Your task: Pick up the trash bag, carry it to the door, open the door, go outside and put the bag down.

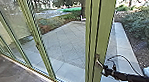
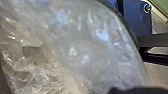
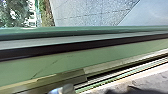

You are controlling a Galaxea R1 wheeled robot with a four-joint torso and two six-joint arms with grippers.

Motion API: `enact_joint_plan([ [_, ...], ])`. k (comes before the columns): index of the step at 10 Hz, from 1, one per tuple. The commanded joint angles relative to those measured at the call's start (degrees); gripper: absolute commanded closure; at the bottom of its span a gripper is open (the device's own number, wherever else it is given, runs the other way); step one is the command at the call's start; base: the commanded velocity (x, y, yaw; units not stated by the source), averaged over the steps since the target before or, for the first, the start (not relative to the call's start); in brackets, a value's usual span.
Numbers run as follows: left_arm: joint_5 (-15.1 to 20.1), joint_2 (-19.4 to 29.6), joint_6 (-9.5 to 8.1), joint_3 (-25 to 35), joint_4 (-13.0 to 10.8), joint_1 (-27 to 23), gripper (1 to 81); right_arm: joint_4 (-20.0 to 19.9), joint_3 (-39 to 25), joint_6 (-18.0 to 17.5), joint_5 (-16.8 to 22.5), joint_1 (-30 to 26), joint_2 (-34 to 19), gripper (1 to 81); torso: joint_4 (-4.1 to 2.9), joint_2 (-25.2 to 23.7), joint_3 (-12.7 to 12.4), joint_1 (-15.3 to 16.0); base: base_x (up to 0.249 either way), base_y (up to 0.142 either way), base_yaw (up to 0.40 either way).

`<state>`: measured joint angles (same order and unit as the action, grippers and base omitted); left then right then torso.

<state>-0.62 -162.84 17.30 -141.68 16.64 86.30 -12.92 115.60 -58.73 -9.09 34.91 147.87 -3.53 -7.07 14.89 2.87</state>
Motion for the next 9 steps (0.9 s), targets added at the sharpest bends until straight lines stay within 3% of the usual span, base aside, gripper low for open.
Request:
enact_joint_plan([
  [1,4.14,0.85,0.1,0.26,0.15,-0.83,81.1,-1.84,2.33,-0.33,26.14,1.98,0.61,1.0,0.0,0.0,-0.02,0.0,0.0,0.0,0.0],
  [9,3.87,1.37,0.1,0.26,0.32,-0.03,81.1,-2.02,5.41,-0.86,24.12,-3.22,-0.36,1.0,0.0,-0.04,-0.13,-0.06,0.0,0.0,0.0],
])
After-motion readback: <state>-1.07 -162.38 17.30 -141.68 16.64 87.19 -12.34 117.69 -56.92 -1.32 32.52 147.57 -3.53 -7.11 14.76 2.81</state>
